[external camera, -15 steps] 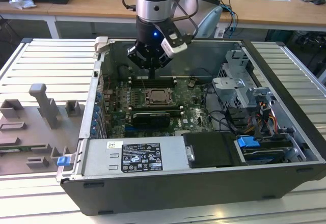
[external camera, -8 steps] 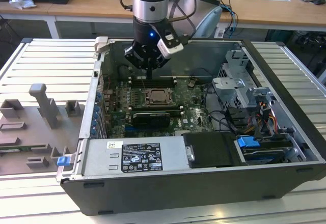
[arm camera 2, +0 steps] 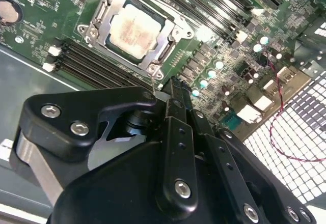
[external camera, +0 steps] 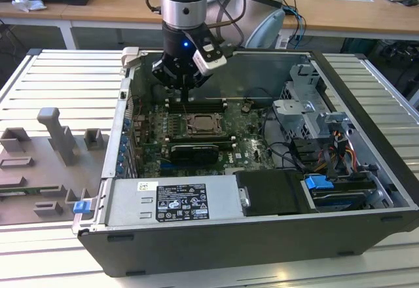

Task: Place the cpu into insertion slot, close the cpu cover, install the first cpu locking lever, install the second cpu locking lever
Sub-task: 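Install the first cpu locking lever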

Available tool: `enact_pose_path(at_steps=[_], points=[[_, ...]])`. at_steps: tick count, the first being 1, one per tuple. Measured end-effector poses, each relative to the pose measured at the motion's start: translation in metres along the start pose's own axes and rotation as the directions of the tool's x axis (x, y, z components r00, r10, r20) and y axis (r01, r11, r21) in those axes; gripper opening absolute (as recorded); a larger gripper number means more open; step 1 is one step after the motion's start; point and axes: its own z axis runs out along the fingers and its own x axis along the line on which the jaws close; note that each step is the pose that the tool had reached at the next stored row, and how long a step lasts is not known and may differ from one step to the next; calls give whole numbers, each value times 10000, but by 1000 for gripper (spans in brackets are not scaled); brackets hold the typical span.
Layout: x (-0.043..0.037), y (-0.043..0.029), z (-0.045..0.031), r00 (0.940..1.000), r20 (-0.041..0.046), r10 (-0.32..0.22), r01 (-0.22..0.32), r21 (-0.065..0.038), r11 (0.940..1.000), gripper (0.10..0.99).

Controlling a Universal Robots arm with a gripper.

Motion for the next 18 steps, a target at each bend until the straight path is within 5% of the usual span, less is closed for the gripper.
enact_pose_path(at_steps=[18], points=[[204,51,27,9992,6,411,-411,2,9992,106]])
